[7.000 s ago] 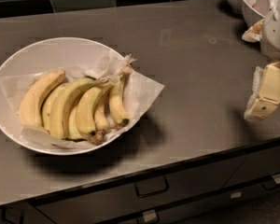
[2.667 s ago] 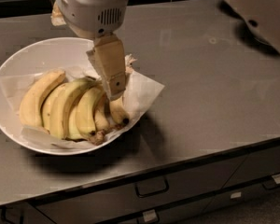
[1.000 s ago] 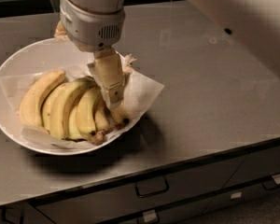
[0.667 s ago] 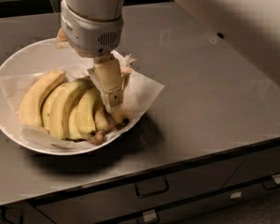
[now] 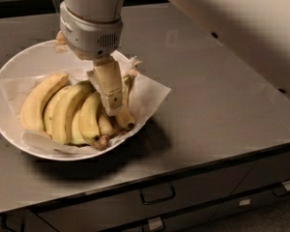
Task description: Pick banana from white bowl
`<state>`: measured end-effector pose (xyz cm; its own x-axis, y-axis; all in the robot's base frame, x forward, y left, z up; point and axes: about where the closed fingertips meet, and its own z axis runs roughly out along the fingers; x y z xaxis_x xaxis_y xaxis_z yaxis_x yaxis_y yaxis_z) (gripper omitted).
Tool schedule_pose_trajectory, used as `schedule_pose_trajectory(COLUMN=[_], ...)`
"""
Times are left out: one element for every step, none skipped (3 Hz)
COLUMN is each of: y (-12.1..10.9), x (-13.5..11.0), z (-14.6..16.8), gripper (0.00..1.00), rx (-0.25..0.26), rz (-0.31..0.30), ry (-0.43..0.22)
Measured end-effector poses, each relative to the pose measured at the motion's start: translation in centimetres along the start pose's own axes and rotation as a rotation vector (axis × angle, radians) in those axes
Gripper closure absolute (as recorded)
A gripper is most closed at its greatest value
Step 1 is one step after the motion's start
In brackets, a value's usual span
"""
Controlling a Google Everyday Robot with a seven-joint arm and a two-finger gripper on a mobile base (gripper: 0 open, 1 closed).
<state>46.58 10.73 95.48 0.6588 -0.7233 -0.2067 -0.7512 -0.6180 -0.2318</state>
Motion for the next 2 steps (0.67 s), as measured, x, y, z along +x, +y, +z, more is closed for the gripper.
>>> schedule_pose_trajectory(y=[-0.9, -1.1], x=[0.2, 0.2], z=[1.9, 3.6], gripper=[0.00, 0.05], rx=[-0.047, -0.093], rz=[-0.016, -0.018], ry=[-0.033, -0.065])
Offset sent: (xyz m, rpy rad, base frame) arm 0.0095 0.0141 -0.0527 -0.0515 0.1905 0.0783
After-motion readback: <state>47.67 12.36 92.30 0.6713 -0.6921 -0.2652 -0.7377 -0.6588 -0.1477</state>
